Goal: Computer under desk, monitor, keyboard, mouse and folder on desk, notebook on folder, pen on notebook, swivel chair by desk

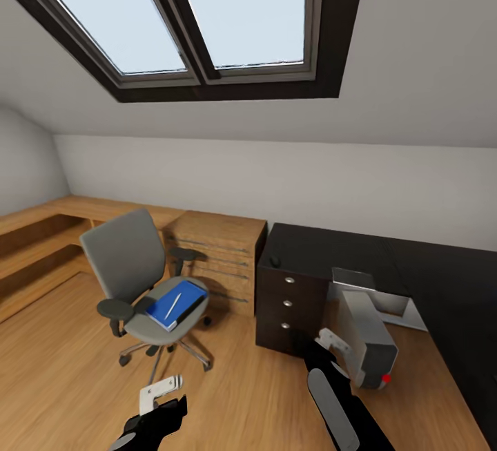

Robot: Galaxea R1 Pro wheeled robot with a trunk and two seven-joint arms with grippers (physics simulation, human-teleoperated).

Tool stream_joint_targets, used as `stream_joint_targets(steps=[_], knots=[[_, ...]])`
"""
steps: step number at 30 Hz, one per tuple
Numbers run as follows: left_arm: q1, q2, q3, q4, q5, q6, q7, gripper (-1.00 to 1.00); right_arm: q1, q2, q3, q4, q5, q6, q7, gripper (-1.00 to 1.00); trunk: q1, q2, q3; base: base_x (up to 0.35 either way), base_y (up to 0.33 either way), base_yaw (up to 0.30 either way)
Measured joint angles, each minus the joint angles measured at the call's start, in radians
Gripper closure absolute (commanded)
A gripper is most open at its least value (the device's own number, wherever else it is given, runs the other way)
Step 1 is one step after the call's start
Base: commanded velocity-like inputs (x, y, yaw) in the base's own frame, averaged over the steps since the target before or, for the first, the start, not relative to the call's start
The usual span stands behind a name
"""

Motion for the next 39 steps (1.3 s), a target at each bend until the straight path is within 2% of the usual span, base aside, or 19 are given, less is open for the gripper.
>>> stream_joint_targets(steps=[14,20,27,39], knots=[[0.0,0.0,-0.001,0.0,0.0,0.0,0.0,-1.0,0.0,0.0,0.0,0.0,0.001,-0.001,0.0,-1.0,-0.054,0.098,0.057,0.327,0.0,0.002],[0.0,0.0,-0.001,0.0,0.0,0.0,0.0,-1.0,0.001,0.0,0.0,0.0,0.001,-0.029,-0.001,-1.0,-0.077,0.14,0.085,0.328,0.0,0.018],[0.0,0.0,-0.002,0.0,0.0,0.0,0.0,-1.0,0.001,0.0,0.0,0.0,0.001,-0.066,-0.004,-1.0,-0.077,0.141,0.096,0.189,0.0,0.122],[0.0,0.0,-0.002,0.0,0.0,0.0,0.0,-1.0,0.0,0.0,0.001,0.0,0.001,-0.075,-0.005,-1.0,-0.077,0.14,0.108,0.184,-0.074,0.214]])
